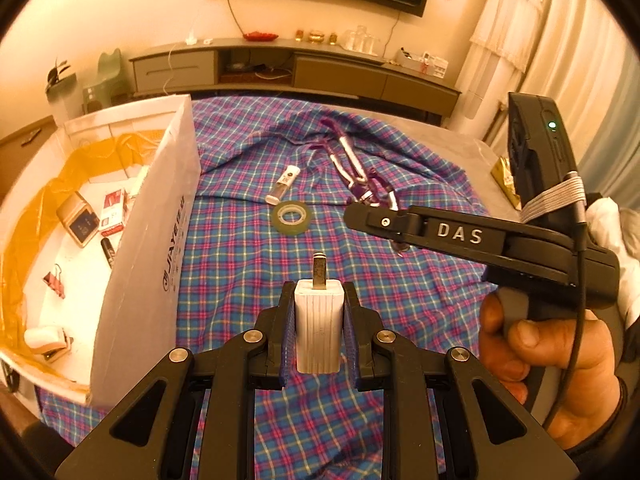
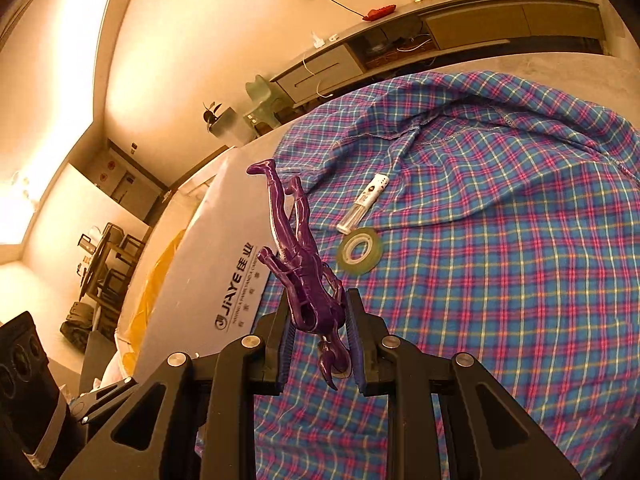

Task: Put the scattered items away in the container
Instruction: 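Lift the figure and plug and carry them toward the cardboard box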

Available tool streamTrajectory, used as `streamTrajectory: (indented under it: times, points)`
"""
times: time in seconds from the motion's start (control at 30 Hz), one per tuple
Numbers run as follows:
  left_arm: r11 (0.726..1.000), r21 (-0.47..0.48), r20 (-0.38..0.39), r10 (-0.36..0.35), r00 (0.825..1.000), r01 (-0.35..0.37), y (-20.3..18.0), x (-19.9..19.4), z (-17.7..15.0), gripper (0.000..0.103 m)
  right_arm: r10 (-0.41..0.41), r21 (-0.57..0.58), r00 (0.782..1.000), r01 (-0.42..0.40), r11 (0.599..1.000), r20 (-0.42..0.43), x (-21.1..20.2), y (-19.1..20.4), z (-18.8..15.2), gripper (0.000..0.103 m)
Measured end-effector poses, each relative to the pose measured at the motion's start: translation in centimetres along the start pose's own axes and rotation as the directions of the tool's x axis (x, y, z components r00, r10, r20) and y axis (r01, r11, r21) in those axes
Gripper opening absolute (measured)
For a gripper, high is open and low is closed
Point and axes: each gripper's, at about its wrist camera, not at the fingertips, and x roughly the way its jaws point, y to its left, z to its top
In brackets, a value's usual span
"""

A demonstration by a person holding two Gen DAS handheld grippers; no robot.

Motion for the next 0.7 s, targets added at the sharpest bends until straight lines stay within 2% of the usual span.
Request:
streamTrajectory:
  times: [0.23,0.53,0.7]
  points:
    - [1.0,0.005,0.013,0.007,1.0,-0.007,-0.3,-2.0,-0.9,0.022,0.007,-0.014,1.0,-0.006,1.0,0.018,-1.4,0.8,-0.9,0.025]
    - [1.0,-0.009,0.011,0.019,1.0,-0.019,-0.3,-3.8,-2.0,0.022,-0.052,-0.124,0.998,0.057,0.991,0.043,-2.7,3.4,-2.5,0.025]
    - [1.0,-0.003,0.039,0.025,0.999,-0.025,-0.1,-5.4,-2.2,0.022,-0.07,-0.167,0.996,0.077,0.983,0.053,-3.1,4.7,-3.4,0.025]
